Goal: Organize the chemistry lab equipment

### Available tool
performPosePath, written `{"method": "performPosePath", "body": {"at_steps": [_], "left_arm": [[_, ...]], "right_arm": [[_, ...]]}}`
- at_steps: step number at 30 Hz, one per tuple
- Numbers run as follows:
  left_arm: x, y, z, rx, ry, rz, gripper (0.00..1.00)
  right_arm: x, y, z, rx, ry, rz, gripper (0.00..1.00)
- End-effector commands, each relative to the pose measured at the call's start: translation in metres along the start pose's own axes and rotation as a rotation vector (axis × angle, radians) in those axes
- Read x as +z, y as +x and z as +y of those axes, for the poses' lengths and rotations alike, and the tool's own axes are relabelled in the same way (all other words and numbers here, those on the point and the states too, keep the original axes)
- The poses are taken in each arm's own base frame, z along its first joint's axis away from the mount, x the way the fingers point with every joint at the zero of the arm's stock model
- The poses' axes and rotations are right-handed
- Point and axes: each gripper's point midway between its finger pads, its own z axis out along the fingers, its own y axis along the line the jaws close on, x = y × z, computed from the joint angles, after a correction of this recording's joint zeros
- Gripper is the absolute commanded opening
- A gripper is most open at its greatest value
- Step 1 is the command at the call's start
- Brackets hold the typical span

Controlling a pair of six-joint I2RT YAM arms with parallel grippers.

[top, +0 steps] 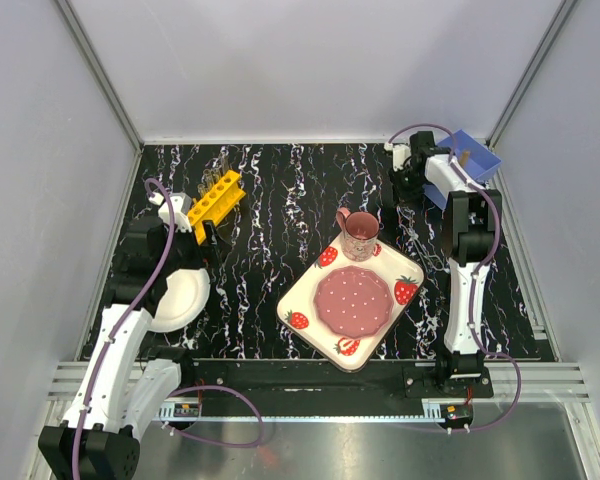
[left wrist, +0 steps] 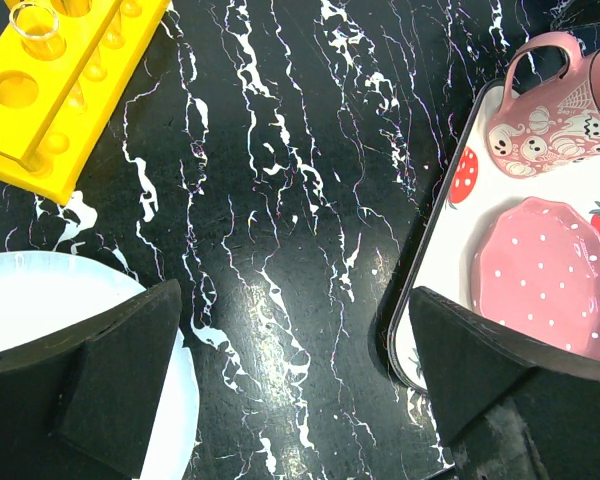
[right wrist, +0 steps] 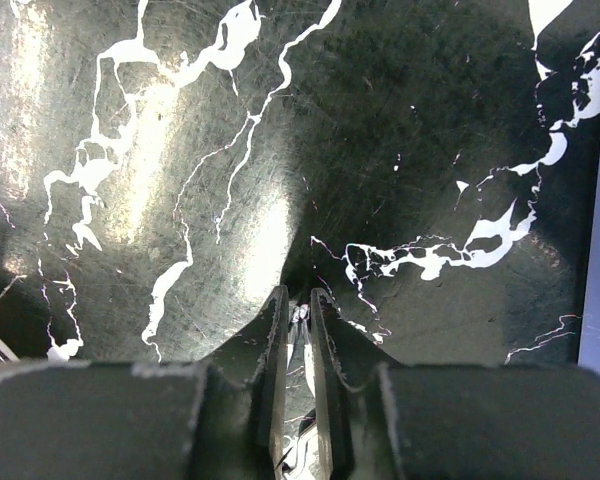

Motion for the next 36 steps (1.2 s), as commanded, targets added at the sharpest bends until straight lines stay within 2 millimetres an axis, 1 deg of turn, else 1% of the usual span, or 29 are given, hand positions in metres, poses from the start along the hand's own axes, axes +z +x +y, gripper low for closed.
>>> {"method": "performPosePath", "body": {"at_steps": [1,3,5,6,7,8,9,11,12,14,15,17,18,20,21,22,23,24,25,26,27,28,29,30,31,32,34,35,36], "left_arm": [[0.002,-0.007,0.001,0.022,0.003,-0.032,0.99],[0.002,-0.008,0.0,0.022,0.003,-0.033,0.99],[0.002,-0.009,0.0,0.024,0.004,-0.037,0.99],[0.001,-0.008,0.0,0.021,0.004,-0.036,0.99],[0.001,-0.008,-0.001,0.022,0.009,-0.036,0.99],[0.001,-0.009,-0.002,0.021,0.015,-0.037,0.99],[0.001,-0.009,-0.004,0.02,0.024,-0.035,0.99],[0.003,-0.007,-0.007,0.006,0.04,-0.019,0.99],[0.003,-0.008,-0.013,0.001,0.072,-0.012,0.99],[0.006,-0.007,-0.02,-0.022,0.113,0.013,0.99],[0.006,-0.007,-0.029,-0.046,0.164,0.028,0.99],[0.009,-0.011,-0.041,-0.071,0.231,0.03,0.99],[0.007,-0.012,-0.053,-0.097,0.299,0.042,0.99],[0.007,-0.024,-0.065,-0.107,0.366,0.008,0.99],[0.006,-0.027,-0.072,-0.138,0.4,0.009,0.99],[0.006,-0.037,-0.078,-0.124,0.427,-0.03,0.99],[0.005,-0.041,-0.088,-0.117,0.456,-0.038,0.99],[0.007,-0.044,-0.092,-0.128,0.464,-0.037,0.99],[0.008,-0.05,-0.099,-0.117,0.484,-0.054,0.99],[0.007,-0.053,-0.116,-0.1,0.526,-0.049,0.99],[0.009,-0.056,-0.123,-0.099,0.534,-0.053,0.99],[0.018,-0.058,-0.13,-0.095,0.545,-0.043,0.99],[0.017,-0.06,-0.15,-0.07,0.59,-0.037,0.99],[0.022,-0.065,-0.159,-0.067,0.602,-0.048,0.99],[0.033,-0.062,-0.167,-0.07,0.608,-0.023,0.99],[0.033,-0.064,-0.187,-0.052,0.651,-0.013,0.99],[0.042,-0.068,-0.205,-0.038,0.665,-0.016,0.99],[0.051,-0.069,-0.224,-0.019,0.694,-0.007,0.99],[0.056,-0.071,-0.232,-0.01,0.699,-0.013,0.99]], "right_arm": [[-0.002,0.005,0.0,-0.052,0.032,0.009,0.16],[-0.011,-0.002,0.0,-0.074,0.038,-0.015,0.12],[-0.014,-0.002,0.001,-0.089,0.043,-0.028,0.11],[-0.025,-0.009,0.002,-0.098,0.05,-0.053,0.09],[-0.027,-0.007,0.002,-0.101,0.052,-0.055,0.09],[-0.032,-0.011,0.003,-0.114,0.054,-0.072,0.09],[-0.044,-0.017,0.004,-0.123,0.059,-0.101,0.08],[-0.054,-0.018,0.006,-0.129,0.059,-0.119,0.07],[-0.067,-0.025,0.009,-0.14,0.062,-0.149,0.07],[-0.077,-0.026,0.011,-0.142,0.059,-0.17,0.06],[-0.092,-0.032,0.013,-0.149,0.067,-0.201,0.06],[-0.104,-0.033,0.014,-0.15,0.068,-0.226,0.06],[-0.119,-0.039,0.016,-0.157,0.078,-0.26,0.06],[-0.131,-0.041,0.017,-0.153,0.08,-0.289,0.06],[-0.144,-0.045,0.019,-0.16,0.088,-0.319,0.06],[-0.147,-0.045,0.021,-0.156,0.09,-0.332,0.05],[-0.153,-0.045,0.021,-0.156,0.092,-0.346,0.05],[-0.164,-0.048,0.023,-0.161,0.1,-0.373,0.05],[-0.165,-0.048,0.023,-0.159,0.102,-0.382,0.05],[-0.17,-0.048,0.023,-0.16,0.108,-0.392,0.05],[-0.178,-0.05,0.023,-0.162,0.117,-0.412,0.05],[-0.177,-0.048,0.024,-0.161,0.119,-0.414,0.05],[-0.18,-0.049,0.023,-0.159,0.124,-0.423,0.05],[-0.183,-0.048,0.022,-0.157,0.128,-0.43,0.05],[-0.185,-0.049,0.022,-0.157,0.129,-0.436,0.05],[-0.188,-0.05,0.023,-0.158,0.127,-0.444,0.05],[-0.194,-0.05,0.024,-0.157,0.128,-0.458,0.05],[-0.198,-0.051,0.024,-0.16,0.13,-0.469,0.05],[-0.203,-0.052,0.026,-0.164,0.131,-0.479,0.05]]}}
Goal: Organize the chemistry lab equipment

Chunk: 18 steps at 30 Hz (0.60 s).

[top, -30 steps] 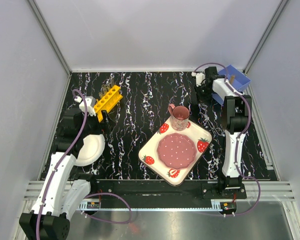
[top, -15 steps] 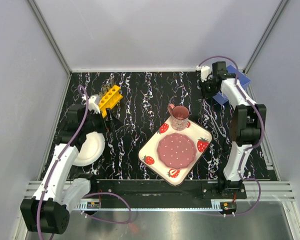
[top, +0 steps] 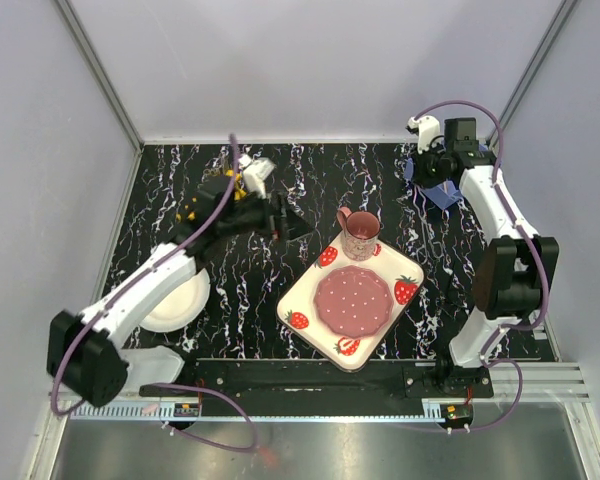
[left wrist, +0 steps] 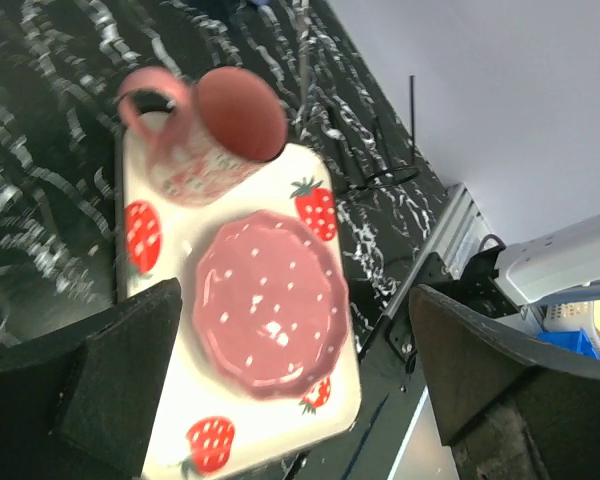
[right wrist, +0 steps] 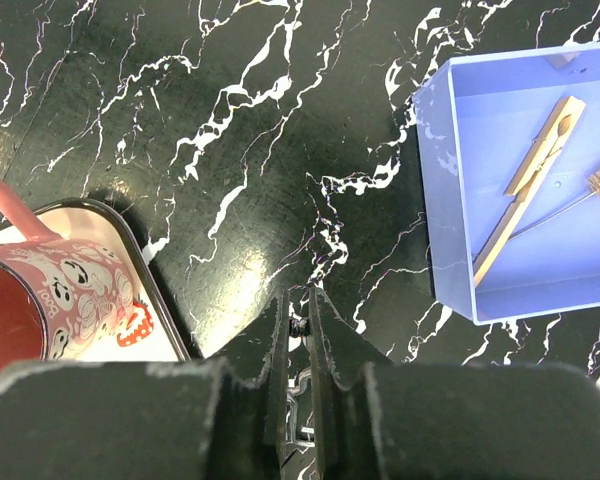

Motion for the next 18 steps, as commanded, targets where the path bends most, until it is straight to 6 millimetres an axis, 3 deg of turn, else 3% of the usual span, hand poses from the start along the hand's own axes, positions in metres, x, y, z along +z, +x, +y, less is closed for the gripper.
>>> {"method": "performPosePath", "body": {"at_steps": [1,4,5,6,8,9,11,12,13,17,18], "left_arm": [[0.043,-0.047,-0.045,0.106,0.102,-0.113,0.99],[0.079,-0.052,-0.06,0.154,0.137,-0.11,0.99],[0.087,-0.059,-0.076,0.18,0.172,-0.123,0.99],[0.107,-0.051,-0.07,0.181,0.168,-0.096,0.99],[0.125,-0.063,-0.088,0.207,0.21,-0.122,0.99],[0.143,-0.058,-0.082,0.203,0.21,-0.11,0.99],[0.161,-0.062,-0.093,0.206,0.236,-0.121,0.99],[0.18,-0.055,-0.084,0.185,0.227,-0.107,0.99],[0.187,-0.06,-0.091,0.189,0.244,-0.121,0.99],[0.224,-0.057,-0.083,0.179,0.236,-0.129,0.97],[0.231,-0.06,-0.081,0.188,0.233,-0.145,0.95]], "right_arm": [[-0.028,-0.032,-0.001,-0.015,0.017,-0.126,0.05],[-0.036,-0.039,0.0,-0.011,0.021,-0.156,0.04],[-0.039,-0.041,-0.001,-0.009,0.022,-0.166,0.04],[-0.042,-0.043,0.001,-0.009,0.02,-0.175,0.05],[-0.046,-0.047,-0.001,-0.001,0.028,-0.196,0.04],[-0.046,-0.047,-0.001,0.002,0.028,-0.198,0.04],[-0.048,-0.05,-0.001,0.009,0.025,-0.213,0.04],[-0.049,-0.051,0.001,0.009,0.023,-0.219,0.04],[-0.049,-0.052,0.001,0.012,0.021,-0.226,0.04],[-0.055,-0.058,0.002,0.011,0.023,-0.256,0.04],[-0.059,-0.056,-0.008,0.026,0.042,-0.259,0.04]]}}
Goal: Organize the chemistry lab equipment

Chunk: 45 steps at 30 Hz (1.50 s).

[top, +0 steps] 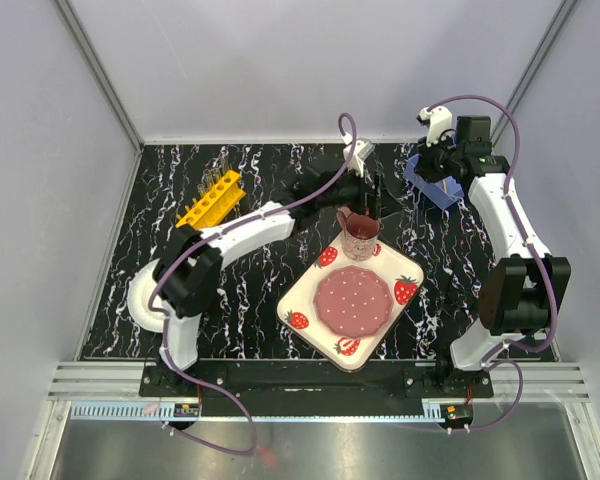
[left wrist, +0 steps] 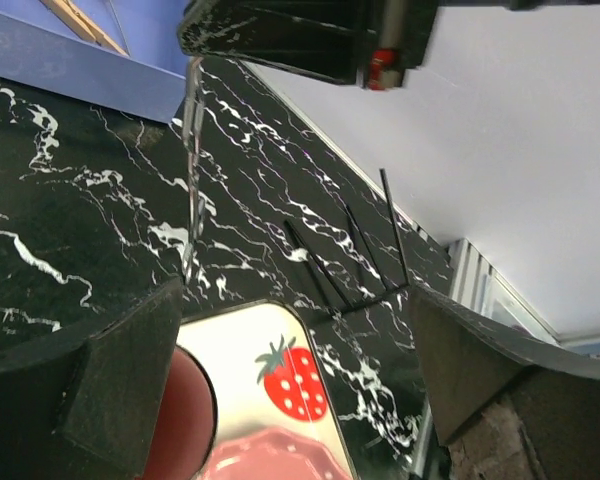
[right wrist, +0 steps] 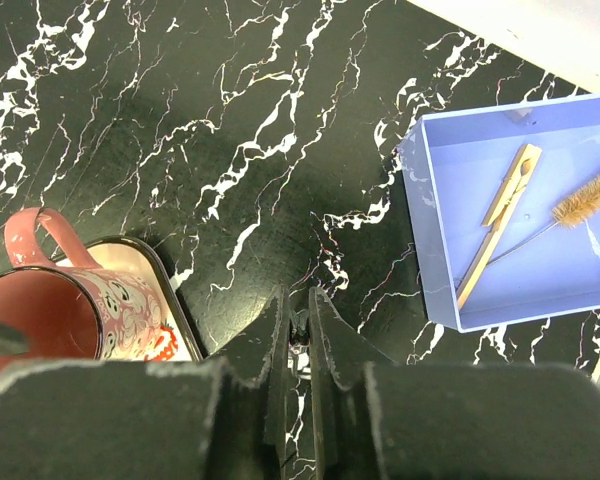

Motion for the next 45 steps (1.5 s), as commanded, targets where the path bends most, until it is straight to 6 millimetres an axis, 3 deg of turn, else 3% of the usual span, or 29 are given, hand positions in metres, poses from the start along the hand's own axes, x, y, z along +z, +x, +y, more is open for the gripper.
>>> {"method": "performPosePath", "body": {"at_steps": [1,4,8,13,20,26,33,36,39,40,41,45], "left_arm": [[0.033,-0.036,-0.001,0.065,0.024,-0.144,0.94],[0.047,-0.044,0.007,0.102,0.016,-0.189,0.9],[0.068,-0.035,0.025,0.158,0.003,-0.209,0.87],[0.088,-0.037,0.024,0.203,0.002,-0.214,0.86],[0.111,-0.018,0.04,0.183,-0.006,-0.179,0.68],[0.118,-0.017,0.042,0.183,0.003,-0.17,0.57],[0.119,-0.033,0.027,0.186,0.046,-0.202,0.23],[0.115,-0.04,0.017,0.174,0.079,-0.207,0.02],[0.107,-0.047,0.002,0.149,0.116,-0.212,0.0],[0.104,-0.051,0.0,0.14,0.122,-0.218,0.0],[0.099,-0.058,-0.008,0.122,0.145,-0.238,0.0],[0.073,-0.076,-0.017,0.052,0.179,-0.278,0.0]], "right_arm": [[-0.022,-0.03,-0.011,0.004,0.028,-0.121,0.04],[-0.025,-0.034,-0.01,0.01,0.029,-0.141,0.04],[-0.03,-0.039,-0.008,0.02,0.025,-0.167,0.04],[-0.034,-0.043,-0.002,0.038,0.001,-0.188,0.04],[-0.042,-0.051,0.003,0.046,-0.015,-0.213,0.04],[-0.048,-0.055,0.009,0.058,-0.036,-0.23,0.04],[-0.053,-0.053,0.014,0.07,-0.048,-0.225,0.04],[-0.058,-0.056,0.016,0.076,-0.053,-0.231,0.04],[-0.063,-0.058,0.02,0.089,-0.066,-0.224,0.05],[-0.066,-0.06,0.021,0.092,-0.071,-0.225,0.07],[-0.07,-0.063,0.023,0.094,-0.076,-0.223,0.22],[-0.096,-0.078,0.032,0.07,-0.092,-0.253,0.6]]}}
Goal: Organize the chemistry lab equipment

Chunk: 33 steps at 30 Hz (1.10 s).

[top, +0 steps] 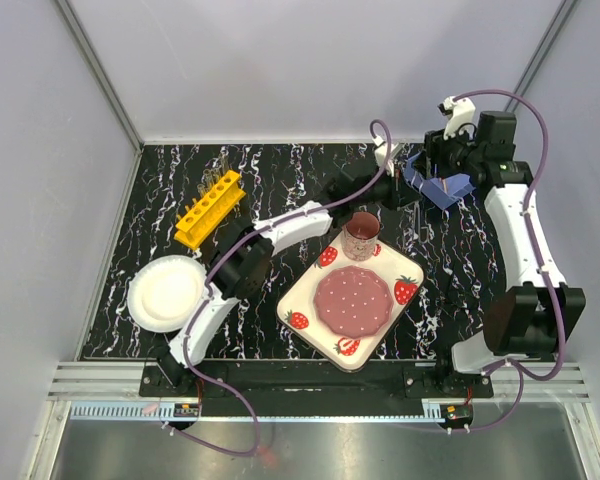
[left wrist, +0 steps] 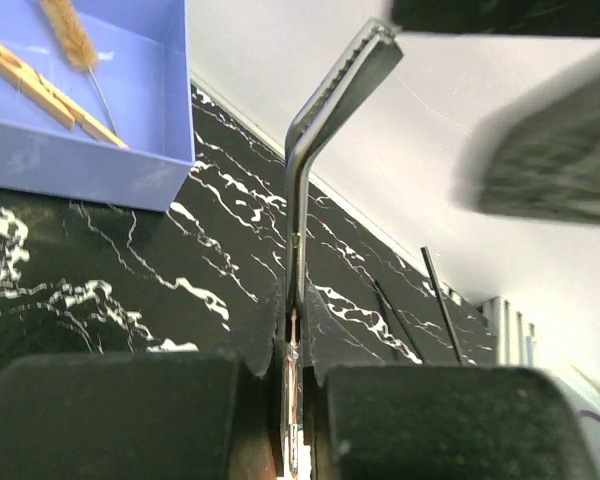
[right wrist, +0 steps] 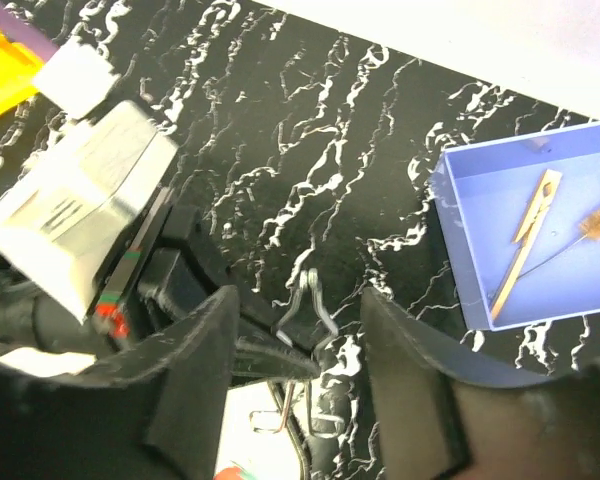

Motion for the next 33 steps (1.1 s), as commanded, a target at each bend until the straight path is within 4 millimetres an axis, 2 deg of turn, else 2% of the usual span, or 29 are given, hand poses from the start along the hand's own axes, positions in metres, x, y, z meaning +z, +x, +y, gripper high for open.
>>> {"method": "performPosePath", "body": {"at_steps": [1,2,3,4,5,6,7,8,9,10,11,12,14,15,17,19,20,22,23,25,32,33], "left_arm": [[-0.043,-0.106,-0.058,-0.038,0.142,-0.211,0.0],[-0.049,-0.115,-0.064,-0.041,0.165,-0.231,0.0],[-0.056,-0.118,-0.059,-0.058,0.164,-0.233,0.0],[-0.067,-0.129,-0.073,-0.078,0.2,-0.239,0.0],[-0.074,-0.138,-0.079,-0.077,0.223,-0.255,0.0],[-0.08,-0.139,-0.076,-0.089,0.225,-0.253,0.0],[-0.095,-0.153,-0.092,-0.085,0.269,-0.272,0.0],[-0.101,-0.15,-0.091,-0.097,0.273,-0.265,0.0],[-0.11,-0.155,-0.09,-0.1,0.281,-0.276,0.0],[-0.129,-0.171,-0.11,-0.089,0.336,-0.307,0.0],[-0.136,-0.164,-0.106,-0.108,0.337,-0.296,0.0],[-0.148,-0.169,-0.109,-0.101,0.352,-0.309,0.0],[-0.175,-0.172,-0.127,-0.084,0.421,-0.319,0.0],[-0.184,-0.172,-0.13,-0.075,0.438,-0.319,0.0],[-0.206,-0.166,-0.147,-0.055,0.502,-0.297,0.0],[-0.221,-0.16,-0.16,-0.038,0.554,-0.274,0.0],[-0.224,-0.151,-0.159,-0.052,0.553,-0.258,0.0],[-0.236,-0.151,-0.17,-0.039,0.573,-0.264,0.0],[-0.237,-0.145,-0.168,-0.047,0.568,-0.259,0.0],[-0.244,-0.146,-0.173,-0.037,0.576,-0.273,0.0],[-0.244,-0.148,-0.171,-0.048,0.565,-0.291,0.0],[-0.244,-0.147,-0.17,-0.055,0.563,-0.289,0.0]], "right_arm": [[-0.055,-0.061,0.032,-0.069,-0.052,-0.134,0.66],[-0.062,-0.061,0.037,-0.072,-0.061,-0.125,0.71],[-0.07,-0.064,0.042,-0.079,-0.08,-0.132,0.81],[-0.083,-0.075,0.049,-0.096,-0.086,-0.158,0.84],[-0.089,-0.072,0.055,-0.092,-0.105,-0.143,0.88],[-0.095,-0.072,0.066,-0.097,-0.157,-0.144,0.95],[-0.103,-0.074,0.073,-0.107,-0.184,-0.151,0.99],[-0.106,-0.067,0.082,-0.093,-0.223,-0.125,1.0],[-0.11,-0.065,0.093,-0.088,-0.283,-0.124,1.0],[-0.112,-0.061,0.098,-0.076,-0.309,-0.113,1.0],[-0.114,-0.054,0.104,-0.052,-0.336,-0.091,1.0],[-0.115,-0.052,0.11,-0.035,-0.375,-0.084,1.0],[-0.114,-0.042,0.119,0.022,-0.43,-0.044,1.0],[-0.116,-0.04,0.128,0.043,-0.492,-0.038,1.0],[-0.116,-0.034,0.139,0.096,-0.57,-0.005,1.0],[-0.118,-0.034,0.155,0.13,-0.669,0.011,0.99],[-0.12,-0.034,0.159,0.157,-0.694,0.018,1.0],[-0.12,-0.031,0.182,0.17,-0.784,0.048,0.99],[-0.12,-0.03,0.195,0.184,-0.827,0.064,0.97],[-0.118,-0.025,0.207,0.219,-0.873,0.099,0.95],[-0.12,-0.011,0.234,0.286,-1.001,0.155,0.72],[-0.12,-0.007,0.236,0.292,-1.004,0.164,0.61]]}}
